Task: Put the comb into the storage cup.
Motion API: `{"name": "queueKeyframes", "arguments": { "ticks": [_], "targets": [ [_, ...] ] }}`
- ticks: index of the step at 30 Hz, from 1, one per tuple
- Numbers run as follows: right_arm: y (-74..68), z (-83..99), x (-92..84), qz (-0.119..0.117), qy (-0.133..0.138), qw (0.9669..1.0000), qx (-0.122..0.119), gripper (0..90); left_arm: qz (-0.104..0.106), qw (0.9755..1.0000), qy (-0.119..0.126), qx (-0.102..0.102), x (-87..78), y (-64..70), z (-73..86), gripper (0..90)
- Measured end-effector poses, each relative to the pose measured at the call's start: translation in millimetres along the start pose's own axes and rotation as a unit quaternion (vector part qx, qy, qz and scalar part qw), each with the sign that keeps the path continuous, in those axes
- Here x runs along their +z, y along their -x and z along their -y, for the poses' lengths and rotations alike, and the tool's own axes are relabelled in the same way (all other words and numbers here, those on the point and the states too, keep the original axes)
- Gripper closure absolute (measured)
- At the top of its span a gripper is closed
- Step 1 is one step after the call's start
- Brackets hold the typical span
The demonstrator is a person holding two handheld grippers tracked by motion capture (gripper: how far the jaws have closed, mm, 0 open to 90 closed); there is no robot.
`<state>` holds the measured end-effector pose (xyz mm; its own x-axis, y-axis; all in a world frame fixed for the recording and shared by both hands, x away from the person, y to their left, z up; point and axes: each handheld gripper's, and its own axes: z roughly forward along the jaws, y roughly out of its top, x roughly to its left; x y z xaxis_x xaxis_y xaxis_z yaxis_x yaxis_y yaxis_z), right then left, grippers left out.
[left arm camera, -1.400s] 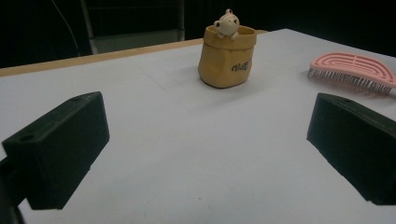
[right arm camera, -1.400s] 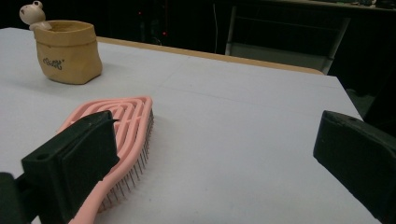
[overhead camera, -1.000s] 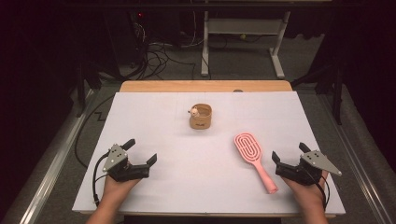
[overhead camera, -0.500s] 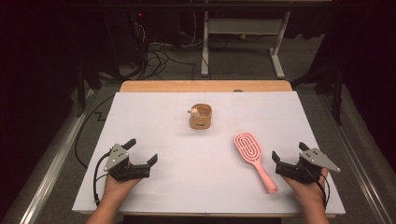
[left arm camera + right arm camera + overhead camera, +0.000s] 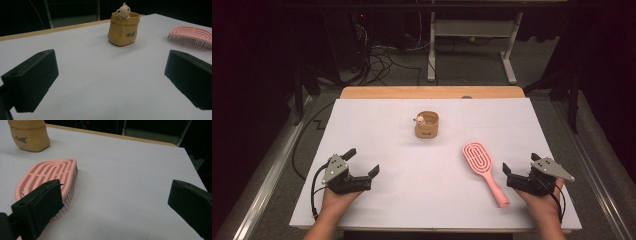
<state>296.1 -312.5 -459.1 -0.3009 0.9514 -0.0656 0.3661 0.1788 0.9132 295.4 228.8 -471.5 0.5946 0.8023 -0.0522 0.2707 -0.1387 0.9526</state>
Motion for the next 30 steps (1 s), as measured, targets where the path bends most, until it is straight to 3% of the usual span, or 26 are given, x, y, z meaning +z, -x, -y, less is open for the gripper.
{"name": "queueKeyframes", "arguments": {
  "ticks": [8,11,18,30],
  "targets": [
    [-0.9,-0.1,5.0,-0.001,-0.036,0.9993,-0.009,0.3,-0.006,0.9998,0.009,-0.014,-2.2,-2.5,0.0,0.2],
    [2.3,1.9,8.4,-0.003,-0.054,0.9985,-0.005,0.3,-0.004,0.9999,-0.001,-0.016,2.5,-2.6,0.7,0.0],
    [6.0,6.6,13.6,-0.012,-0.09,0.9958,-0.003,0.3,-0.001,1.0,-0.008,0.005,4.1,0.9,1.1,0.0],
    [-0.1,7.2,10.9,0.002,-0.131,0.9913,-0.016,0.3,-0.007,1.0,0.0,0.002,-0.8,-0.6,2.4,0.0]
  ]
}}
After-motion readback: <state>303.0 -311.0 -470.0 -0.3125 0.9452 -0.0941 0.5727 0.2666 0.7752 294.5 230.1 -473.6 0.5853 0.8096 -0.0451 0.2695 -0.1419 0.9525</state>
